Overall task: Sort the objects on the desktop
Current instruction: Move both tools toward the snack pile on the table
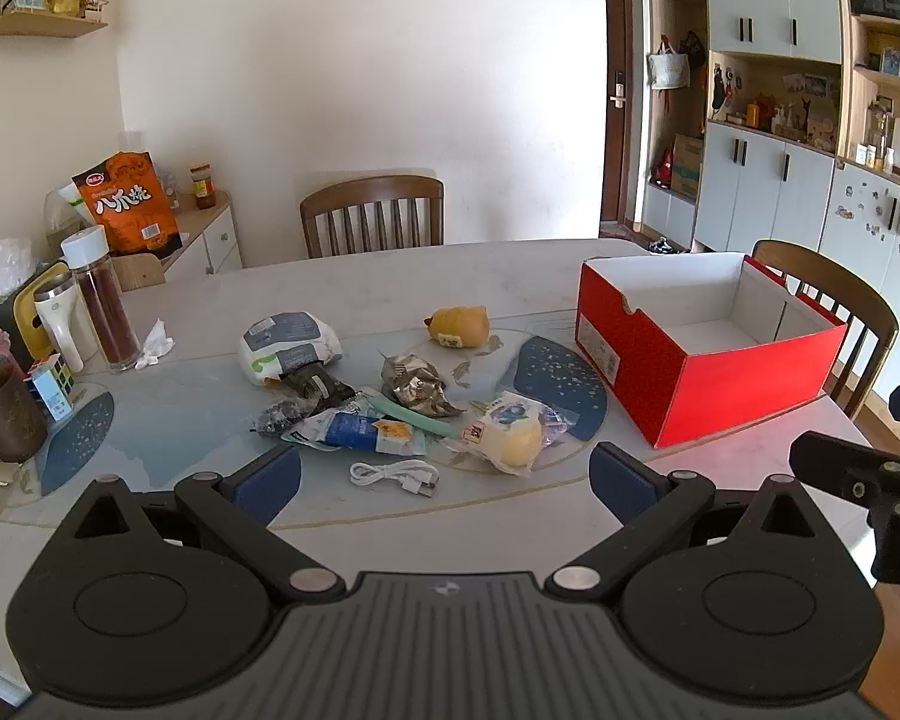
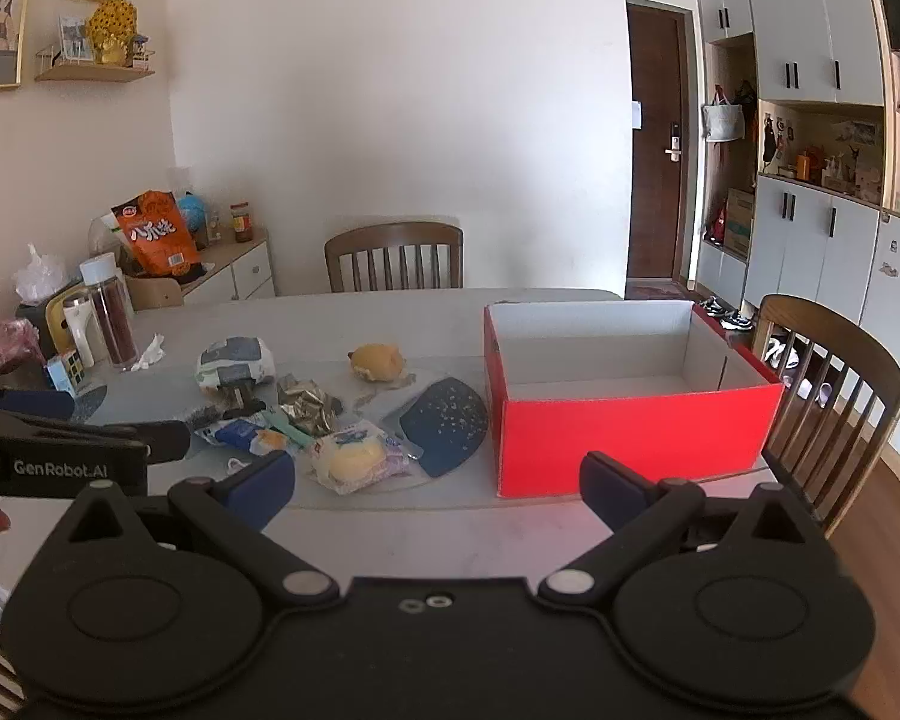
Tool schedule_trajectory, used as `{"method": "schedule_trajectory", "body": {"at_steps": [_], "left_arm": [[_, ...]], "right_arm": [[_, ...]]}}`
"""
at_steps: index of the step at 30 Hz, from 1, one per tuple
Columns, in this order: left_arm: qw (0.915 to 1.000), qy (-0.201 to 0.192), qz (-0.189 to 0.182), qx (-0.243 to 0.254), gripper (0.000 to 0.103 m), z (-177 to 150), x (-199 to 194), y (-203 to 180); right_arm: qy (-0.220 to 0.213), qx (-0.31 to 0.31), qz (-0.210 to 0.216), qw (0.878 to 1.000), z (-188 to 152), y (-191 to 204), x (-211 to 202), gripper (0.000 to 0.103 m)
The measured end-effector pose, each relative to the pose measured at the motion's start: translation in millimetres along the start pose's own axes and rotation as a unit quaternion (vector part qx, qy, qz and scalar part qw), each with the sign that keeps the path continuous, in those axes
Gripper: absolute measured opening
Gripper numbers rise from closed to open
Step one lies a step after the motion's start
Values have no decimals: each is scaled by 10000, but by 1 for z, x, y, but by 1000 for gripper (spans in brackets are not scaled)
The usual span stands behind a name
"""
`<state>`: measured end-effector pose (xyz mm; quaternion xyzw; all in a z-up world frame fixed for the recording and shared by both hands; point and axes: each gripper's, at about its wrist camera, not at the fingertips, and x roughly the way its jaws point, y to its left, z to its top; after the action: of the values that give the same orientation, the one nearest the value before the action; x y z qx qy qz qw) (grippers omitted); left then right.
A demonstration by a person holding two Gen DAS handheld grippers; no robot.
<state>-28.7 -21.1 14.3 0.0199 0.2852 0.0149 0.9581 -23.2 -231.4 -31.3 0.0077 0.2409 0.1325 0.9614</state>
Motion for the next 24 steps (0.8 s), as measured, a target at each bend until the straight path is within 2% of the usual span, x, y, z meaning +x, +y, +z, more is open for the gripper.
{"method": "schedule_trajectory", "body": {"at_steps": [7, 14, 24], "left_arm": [[9999, 66, -141, -39, 103, 1, 23, 15], [9995, 88, -303, 13, 103, 5, 55, 37], [9993, 249, -257, 74, 103, 10, 113, 83]], "right_arm": [[77, 52, 119, 9999, 2, 8, 21, 101], [55, -211, 199, 9996, 6, 29, 49, 101], [505, -209, 108, 9984, 9, 50, 113, 101]]}}
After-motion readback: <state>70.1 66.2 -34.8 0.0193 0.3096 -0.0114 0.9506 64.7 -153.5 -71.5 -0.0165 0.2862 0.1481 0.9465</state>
